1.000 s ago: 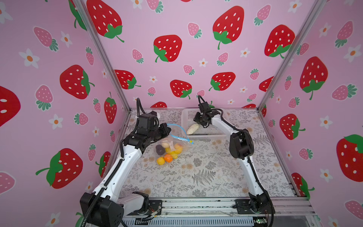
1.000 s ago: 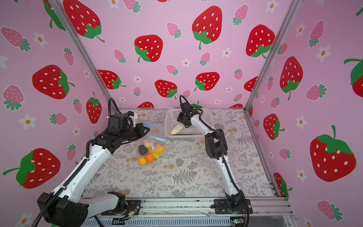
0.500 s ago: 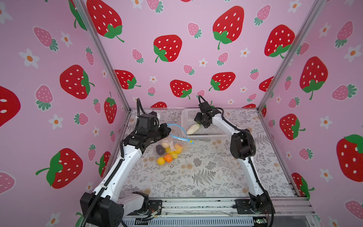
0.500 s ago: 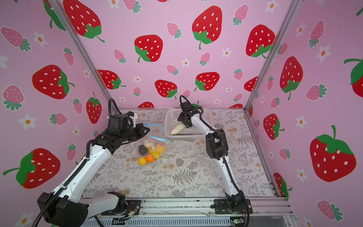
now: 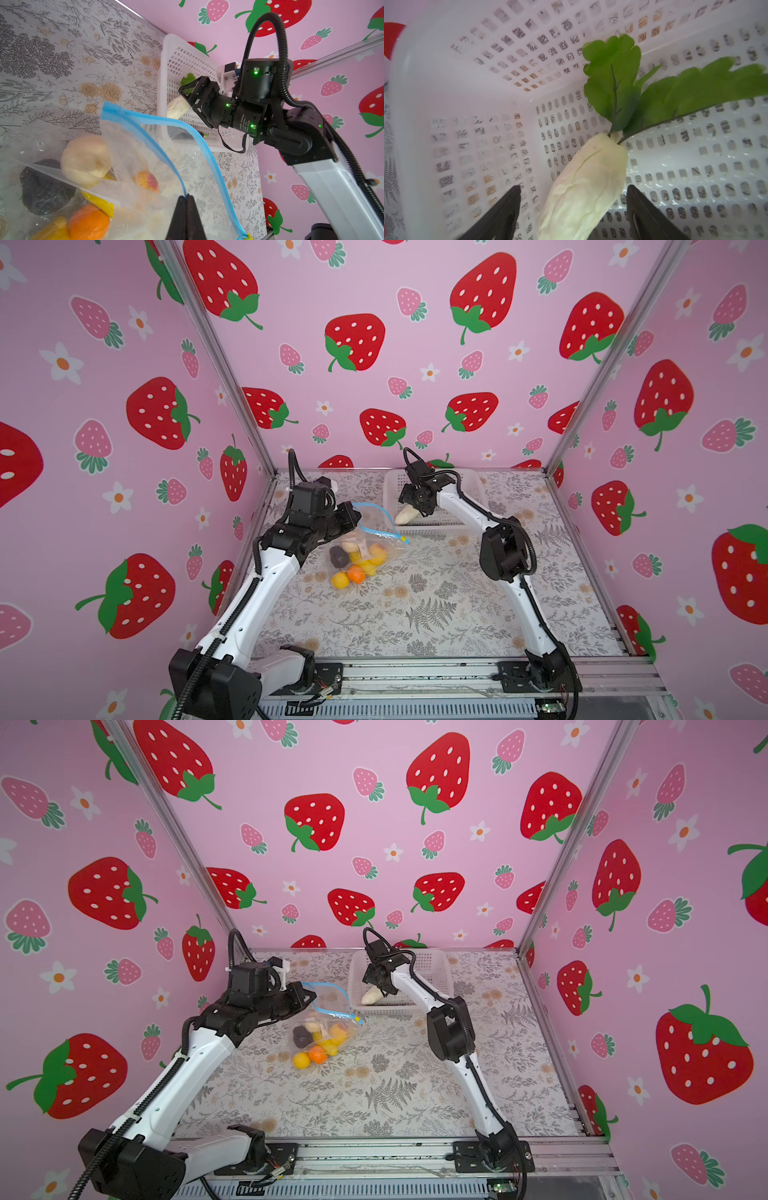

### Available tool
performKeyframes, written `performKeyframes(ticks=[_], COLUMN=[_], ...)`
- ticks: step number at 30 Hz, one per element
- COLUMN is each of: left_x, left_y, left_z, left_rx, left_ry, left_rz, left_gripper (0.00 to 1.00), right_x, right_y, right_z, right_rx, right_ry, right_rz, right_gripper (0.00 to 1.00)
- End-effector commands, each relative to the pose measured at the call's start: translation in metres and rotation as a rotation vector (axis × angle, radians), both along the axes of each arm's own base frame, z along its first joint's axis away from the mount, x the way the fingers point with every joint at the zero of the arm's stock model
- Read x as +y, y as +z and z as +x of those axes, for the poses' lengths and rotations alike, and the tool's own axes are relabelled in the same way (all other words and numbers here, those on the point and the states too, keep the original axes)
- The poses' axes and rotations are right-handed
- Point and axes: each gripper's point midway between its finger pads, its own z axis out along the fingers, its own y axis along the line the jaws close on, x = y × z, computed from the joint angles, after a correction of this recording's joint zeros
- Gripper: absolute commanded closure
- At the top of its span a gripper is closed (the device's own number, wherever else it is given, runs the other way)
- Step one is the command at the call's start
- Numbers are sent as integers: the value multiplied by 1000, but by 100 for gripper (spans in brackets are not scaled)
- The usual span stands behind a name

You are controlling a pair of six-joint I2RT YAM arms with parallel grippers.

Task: Place the food in the zip-top bag and seal the zipper
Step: 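Close the right gripper on the radish body below its leaves, then lift the radish and carry it with the right gripper toward the bag mouth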

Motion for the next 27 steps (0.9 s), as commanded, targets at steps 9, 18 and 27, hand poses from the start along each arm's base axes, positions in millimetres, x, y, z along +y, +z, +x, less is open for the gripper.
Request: performKeyframes(ticks=[9,18,27], left_x=[2,4,5], left_y=[6,3,4], left_z=[-4,-4,-4], left_rx=[-23,-18,-17], left_ry=[-3,1,5], left_rz=[-12,-8,-12], left_gripper=[100,100,100], right_x=[-3,2,6], right_y=[-51,-35,0], right_z=[5,7,16], right_rx=[60,28,-48], right_ry=[-9,12,33], right_rz=[-57,-18,28], right_gripper=[26,47,56])
